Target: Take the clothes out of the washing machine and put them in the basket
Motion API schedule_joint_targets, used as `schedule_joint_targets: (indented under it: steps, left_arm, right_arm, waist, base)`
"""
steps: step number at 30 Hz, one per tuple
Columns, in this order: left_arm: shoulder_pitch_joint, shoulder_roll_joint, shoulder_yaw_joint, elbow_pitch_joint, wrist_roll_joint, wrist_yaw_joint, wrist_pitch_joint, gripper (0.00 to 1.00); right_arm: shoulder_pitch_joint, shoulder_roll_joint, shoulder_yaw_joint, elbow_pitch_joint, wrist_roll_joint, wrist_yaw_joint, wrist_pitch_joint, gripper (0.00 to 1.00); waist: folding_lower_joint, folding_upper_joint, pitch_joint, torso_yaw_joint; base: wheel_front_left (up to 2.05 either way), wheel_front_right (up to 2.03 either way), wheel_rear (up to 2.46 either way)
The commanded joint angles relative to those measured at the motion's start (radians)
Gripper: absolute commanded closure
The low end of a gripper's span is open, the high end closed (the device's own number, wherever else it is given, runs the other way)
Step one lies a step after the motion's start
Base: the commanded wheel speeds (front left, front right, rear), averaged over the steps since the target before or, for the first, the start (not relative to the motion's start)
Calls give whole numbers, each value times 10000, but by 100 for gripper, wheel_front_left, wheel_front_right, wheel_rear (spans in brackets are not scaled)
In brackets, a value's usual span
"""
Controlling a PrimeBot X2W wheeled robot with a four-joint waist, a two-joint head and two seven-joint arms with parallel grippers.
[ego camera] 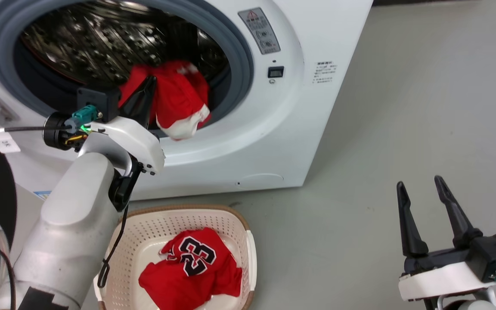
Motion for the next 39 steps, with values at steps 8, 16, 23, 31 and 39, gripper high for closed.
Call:
schedule_joint_targets:
  steps: [8, 16, 23, 31, 39]
  left_arm:
    - [925, 306, -22, -1971, 145, 367, 1, 100]
    - [1590, 793, -4, -4309, 162, 927, 621, 100]
    - [2531, 1261, 88, -6969, 161, 1735, 1284, 100]
    - [3264, 1579, 77, -8622, 207, 2224, 1660, 100]
    - [4154, 1803, -239, -9106, 186, 2354, 1867, 100]
  right_arm:
    - [559, 8, -27, 87, -122, -11, -20, 0]
    - [869, 8, 18, 145, -98, -11, -20, 0]
    - [1164, 8, 22, 149, -34, -11, -20, 0]
    - [1182, 8, -12, 120, -55, -11, -20, 0]
    - [951, 7, -26, 61, -97, -11, -20, 0]
  waist:
    - [3, -1, -987, 471]
    - [3, -1, -1492, 638]
    - [3, -1, -1774, 718]
    - [3, -1, -1768, 847]
    - [3, -1, -1485, 913]
  base:
    - [0, 0, 0]
    - [0, 0, 0]
    - [0, 0, 0]
    - [0, 0, 0]
    - [0, 0, 0]
